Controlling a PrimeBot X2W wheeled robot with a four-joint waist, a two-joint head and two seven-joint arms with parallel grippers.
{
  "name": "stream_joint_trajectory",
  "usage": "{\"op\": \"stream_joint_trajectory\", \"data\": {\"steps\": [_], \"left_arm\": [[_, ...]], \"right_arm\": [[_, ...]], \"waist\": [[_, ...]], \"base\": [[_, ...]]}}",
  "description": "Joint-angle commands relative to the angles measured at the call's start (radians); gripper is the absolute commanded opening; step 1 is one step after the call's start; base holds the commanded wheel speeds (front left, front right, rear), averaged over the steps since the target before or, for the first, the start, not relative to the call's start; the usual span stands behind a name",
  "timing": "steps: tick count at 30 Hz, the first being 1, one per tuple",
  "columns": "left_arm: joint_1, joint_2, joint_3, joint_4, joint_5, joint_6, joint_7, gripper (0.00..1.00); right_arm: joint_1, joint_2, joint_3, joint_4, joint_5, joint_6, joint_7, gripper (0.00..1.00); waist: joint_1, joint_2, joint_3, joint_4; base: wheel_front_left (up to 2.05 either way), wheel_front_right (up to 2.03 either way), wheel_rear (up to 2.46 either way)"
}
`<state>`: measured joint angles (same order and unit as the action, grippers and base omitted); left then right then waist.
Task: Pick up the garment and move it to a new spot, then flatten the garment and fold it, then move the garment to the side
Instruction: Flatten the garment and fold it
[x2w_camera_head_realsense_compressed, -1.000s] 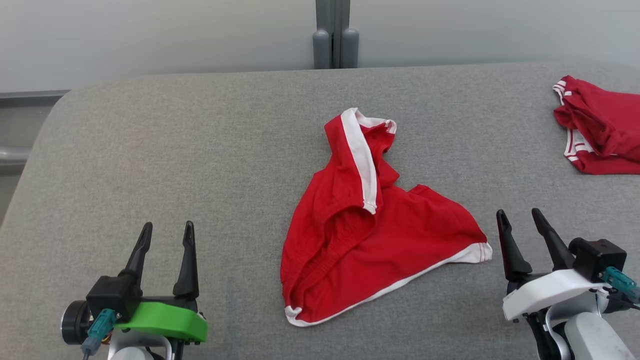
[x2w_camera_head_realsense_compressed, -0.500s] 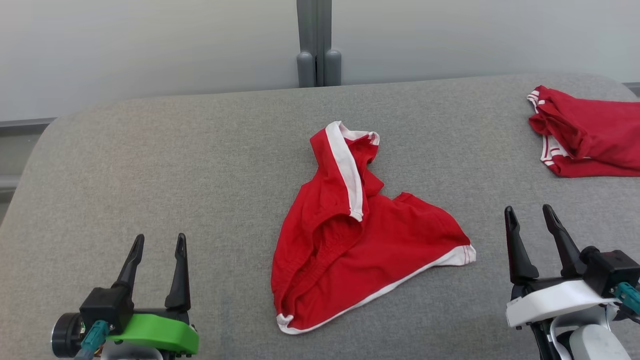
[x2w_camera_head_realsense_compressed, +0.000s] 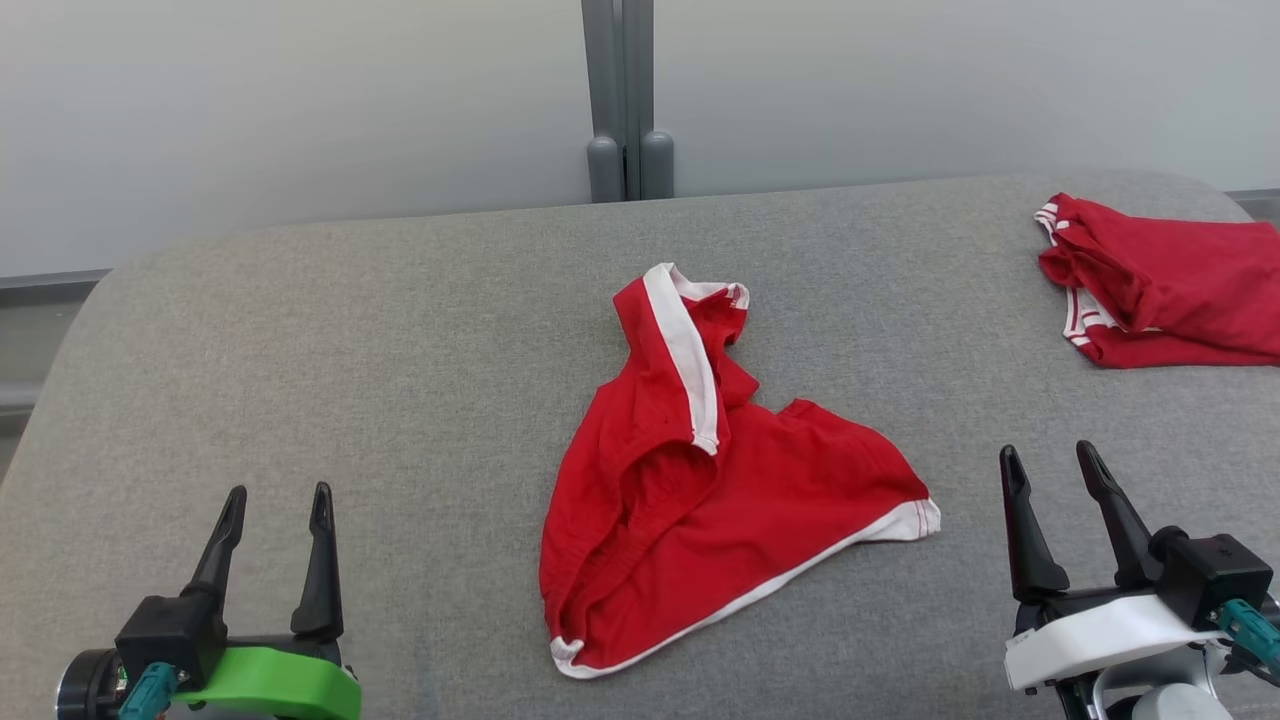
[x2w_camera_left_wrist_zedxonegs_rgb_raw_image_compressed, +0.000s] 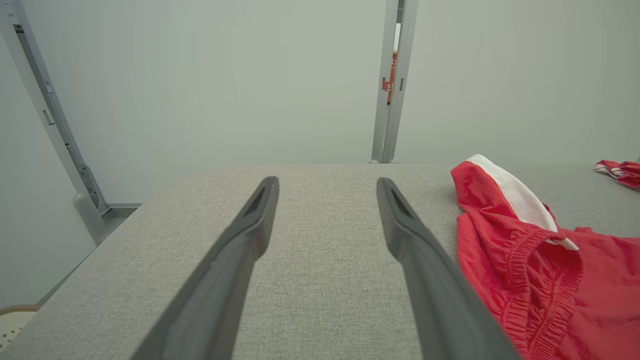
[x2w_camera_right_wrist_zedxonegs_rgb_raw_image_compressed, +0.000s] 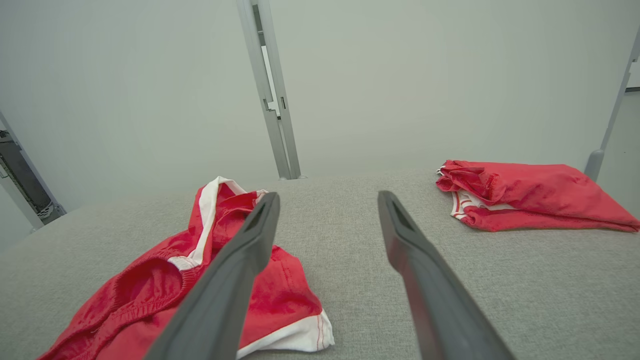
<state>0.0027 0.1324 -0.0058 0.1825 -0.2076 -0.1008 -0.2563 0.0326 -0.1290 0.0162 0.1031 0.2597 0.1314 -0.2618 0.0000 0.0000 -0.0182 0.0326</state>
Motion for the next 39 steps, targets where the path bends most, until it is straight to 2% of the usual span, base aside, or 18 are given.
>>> {"op": "stream_joint_trajectory", "data": {"steps": [1, 39], "left_arm": [[0.014, 0.010, 0.004, -0.009, -0.011, 0.005, 0.003, 1.00], [0.059, 0.045, -0.016, -0.086, -0.027, 0.039, 0.036, 1.00]], "right_arm": [[0.010, 0.001, 0.002, -0.001, -0.009, -0.002, -0.004, 1.00], [0.018, 0.006, 0.018, 0.021, -0.017, -0.002, -0.004, 1.00]], "waist": [[0.0000, 0.0000, -0.002, 0.002], [0.0000, 0.0000, -0.009, 0.010]], "base": [[0.00, 0.00, 0.00], [0.00, 0.00, 0.00]]}}
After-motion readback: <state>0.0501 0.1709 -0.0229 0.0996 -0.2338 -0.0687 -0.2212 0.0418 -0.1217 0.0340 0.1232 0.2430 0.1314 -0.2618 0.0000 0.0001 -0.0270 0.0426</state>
